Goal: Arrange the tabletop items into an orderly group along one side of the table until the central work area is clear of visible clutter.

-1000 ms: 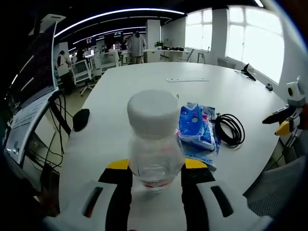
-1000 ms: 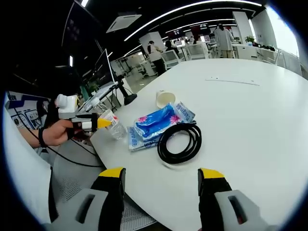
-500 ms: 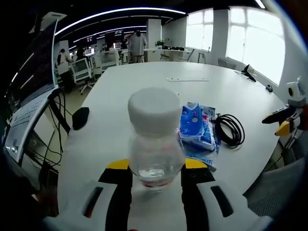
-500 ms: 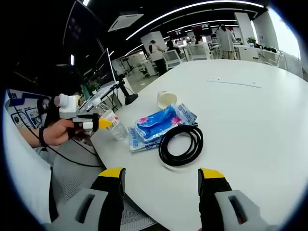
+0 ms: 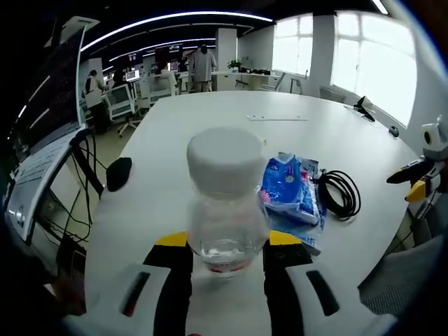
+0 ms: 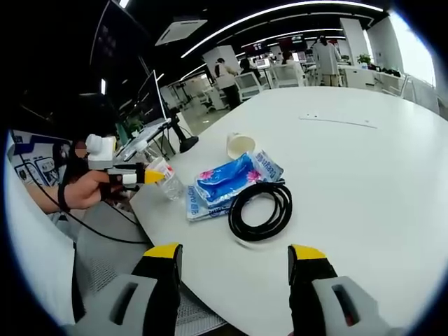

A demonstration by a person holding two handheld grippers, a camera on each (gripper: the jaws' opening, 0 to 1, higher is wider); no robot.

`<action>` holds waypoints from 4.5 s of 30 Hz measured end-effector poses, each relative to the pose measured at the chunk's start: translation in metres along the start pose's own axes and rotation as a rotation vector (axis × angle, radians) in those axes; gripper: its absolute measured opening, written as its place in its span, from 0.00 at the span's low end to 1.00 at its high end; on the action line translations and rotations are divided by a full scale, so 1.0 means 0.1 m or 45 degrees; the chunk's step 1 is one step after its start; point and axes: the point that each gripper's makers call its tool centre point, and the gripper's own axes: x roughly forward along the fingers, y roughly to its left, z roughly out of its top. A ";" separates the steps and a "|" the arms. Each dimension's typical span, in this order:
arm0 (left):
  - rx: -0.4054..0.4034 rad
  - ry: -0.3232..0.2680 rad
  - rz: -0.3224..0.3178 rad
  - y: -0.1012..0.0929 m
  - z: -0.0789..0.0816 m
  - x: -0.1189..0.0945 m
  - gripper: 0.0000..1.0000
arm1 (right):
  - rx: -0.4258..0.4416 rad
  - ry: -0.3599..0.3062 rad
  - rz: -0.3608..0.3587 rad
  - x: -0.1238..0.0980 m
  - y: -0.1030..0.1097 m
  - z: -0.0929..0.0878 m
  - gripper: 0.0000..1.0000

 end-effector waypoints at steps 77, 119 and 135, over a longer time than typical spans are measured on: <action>-0.271 -0.087 0.086 0.69 0.76 0.88 0.39 | 0.014 0.048 -0.044 0.01 -0.05 0.07 0.63; -0.293 -0.134 -0.019 0.59 0.83 0.74 0.48 | -0.016 0.038 -0.024 0.08 0.07 0.13 0.63; -0.313 -0.120 -0.018 0.62 0.56 0.49 0.48 | -0.018 0.031 -0.001 0.12 0.14 0.09 0.63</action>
